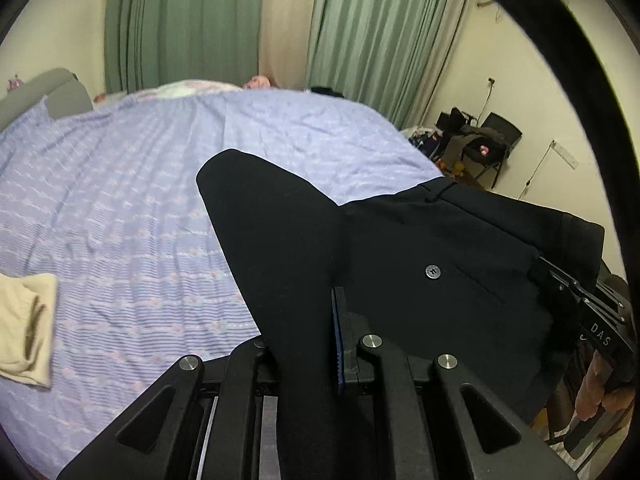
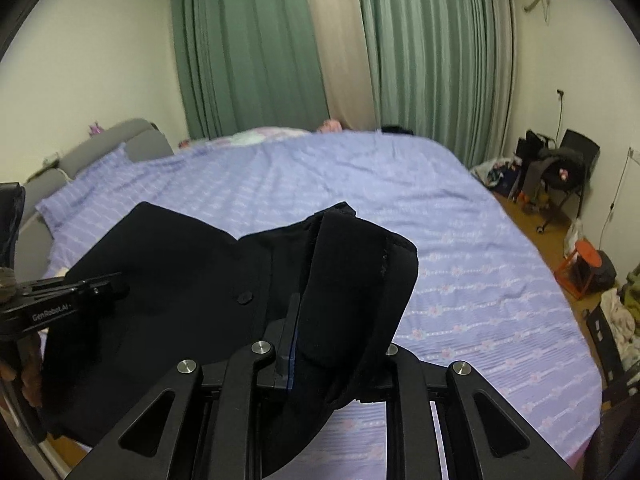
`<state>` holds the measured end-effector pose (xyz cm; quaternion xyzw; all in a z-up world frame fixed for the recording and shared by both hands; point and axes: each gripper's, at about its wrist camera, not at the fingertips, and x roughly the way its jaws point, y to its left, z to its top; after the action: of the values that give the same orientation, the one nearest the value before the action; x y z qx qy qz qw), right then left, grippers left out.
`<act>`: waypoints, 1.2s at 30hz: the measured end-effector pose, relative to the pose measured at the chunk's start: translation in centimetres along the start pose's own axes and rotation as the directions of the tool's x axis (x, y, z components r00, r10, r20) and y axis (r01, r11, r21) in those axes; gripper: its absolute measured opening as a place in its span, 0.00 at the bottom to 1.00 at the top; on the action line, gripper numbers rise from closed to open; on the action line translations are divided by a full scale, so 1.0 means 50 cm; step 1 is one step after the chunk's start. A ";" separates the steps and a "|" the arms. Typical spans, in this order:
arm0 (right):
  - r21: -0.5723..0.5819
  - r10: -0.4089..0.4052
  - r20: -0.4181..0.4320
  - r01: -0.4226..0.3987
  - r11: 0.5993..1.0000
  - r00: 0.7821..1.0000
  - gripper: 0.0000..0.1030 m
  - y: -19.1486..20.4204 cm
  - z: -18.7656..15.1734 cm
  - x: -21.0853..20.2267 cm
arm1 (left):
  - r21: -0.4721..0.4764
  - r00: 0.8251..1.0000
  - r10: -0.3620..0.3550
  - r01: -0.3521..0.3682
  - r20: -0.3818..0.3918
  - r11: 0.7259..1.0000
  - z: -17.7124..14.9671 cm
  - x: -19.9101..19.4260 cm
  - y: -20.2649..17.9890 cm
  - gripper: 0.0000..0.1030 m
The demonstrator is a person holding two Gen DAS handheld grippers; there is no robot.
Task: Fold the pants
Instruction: 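Lift the folded trousers with both grippers and carry them toward the cream garment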
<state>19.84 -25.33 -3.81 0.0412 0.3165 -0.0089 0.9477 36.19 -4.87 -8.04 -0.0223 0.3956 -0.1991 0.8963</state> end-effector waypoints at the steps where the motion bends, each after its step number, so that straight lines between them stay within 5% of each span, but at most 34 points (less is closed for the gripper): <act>1: -0.002 0.004 0.008 -0.004 1.000 1.000 0.19 0.006 0.005 -0.015 | -0.001 1.000 0.003 -0.003 0.012 1.000 0.003 -0.022 -0.002 0.13; 17: -0.159 0.186 0.127 -0.165 0.973 0.974 0.19 0.131 0.008 -0.228 | -0.113 0.983 0.126 -0.111 0.135 0.987 -0.085 -0.290 0.010 0.13; 25: -0.190 0.219 0.110 -0.196 0.962 0.970 0.19 0.283 -0.018 -0.245 | -0.179 0.983 0.116 -0.090 0.139 0.980 -0.153 -0.384 0.156 0.13; 36: -0.110 0.225 0.052 -0.218 0.970 0.973 0.19 0.544 -0.064 -0.239 | -0.111 0.989 0.116 -0.106 0.090 0.988 -0.191 -0.491 0.391 0.13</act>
<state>9.55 1.95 2.77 0.0268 0.2796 0.1120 0.9532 21.05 23.43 -1.23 -0.0572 0.3624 -0.1265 0.9216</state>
